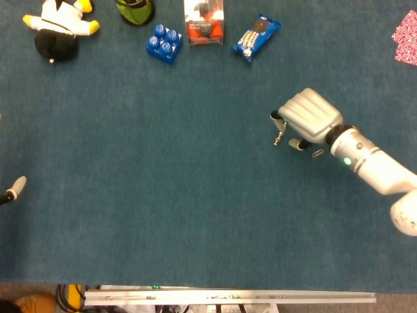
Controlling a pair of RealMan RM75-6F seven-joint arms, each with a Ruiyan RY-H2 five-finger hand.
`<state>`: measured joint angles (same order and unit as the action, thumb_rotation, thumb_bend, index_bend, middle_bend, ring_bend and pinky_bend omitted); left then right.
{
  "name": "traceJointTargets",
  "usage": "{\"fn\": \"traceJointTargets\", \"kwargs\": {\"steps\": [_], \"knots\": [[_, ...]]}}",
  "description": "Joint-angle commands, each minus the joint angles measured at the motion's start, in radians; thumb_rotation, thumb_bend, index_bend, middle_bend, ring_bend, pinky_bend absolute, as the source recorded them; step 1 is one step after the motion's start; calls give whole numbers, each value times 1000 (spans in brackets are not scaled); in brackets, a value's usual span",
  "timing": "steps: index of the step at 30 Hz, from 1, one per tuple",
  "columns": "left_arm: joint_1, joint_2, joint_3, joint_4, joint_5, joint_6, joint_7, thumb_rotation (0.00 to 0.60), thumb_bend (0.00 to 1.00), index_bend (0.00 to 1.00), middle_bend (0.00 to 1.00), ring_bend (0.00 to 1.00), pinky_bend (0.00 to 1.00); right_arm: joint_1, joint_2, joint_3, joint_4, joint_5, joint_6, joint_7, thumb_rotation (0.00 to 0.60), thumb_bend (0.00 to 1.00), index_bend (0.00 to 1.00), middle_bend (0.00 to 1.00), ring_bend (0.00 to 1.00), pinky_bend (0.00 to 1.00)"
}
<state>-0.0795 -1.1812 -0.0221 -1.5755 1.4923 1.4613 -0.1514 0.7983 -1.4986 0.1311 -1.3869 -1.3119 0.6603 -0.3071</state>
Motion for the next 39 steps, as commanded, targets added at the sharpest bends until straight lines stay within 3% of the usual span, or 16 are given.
{"fn": "traceJointTargets", "kwargs": {"steps": [1, 10, 14, 39], "knots": [[0, -1, 0, 0, -1, 0, 0, 600, 203, 22, 79, 53, 12, 11, -11, -3, 12, 14, -8, -7, 600, 176, 542, 918, 927, 1000], [1, -2, -2, 5, -4, -2, -4, 600, 203, 21, 79, 53, 12, 42, -44, -23, 46, 47, -28, -18, 600, 178, 541, 919, 927, 1000], [2, -4, -2, 9, -6, -3, -9, 600, 202, 22, 79, 53, 12, 51, -56, -31, 61, 56, -32, -19, 600, 227, 541, 919, 927, 1000], [7, -13, -6, 33, -18, -5, -31, 600, 203, 22, 79, 53, 12, 88, -114, -58, 130, 105, -50, -8, 600, 231, 541, 920, 927, 1000]]}}
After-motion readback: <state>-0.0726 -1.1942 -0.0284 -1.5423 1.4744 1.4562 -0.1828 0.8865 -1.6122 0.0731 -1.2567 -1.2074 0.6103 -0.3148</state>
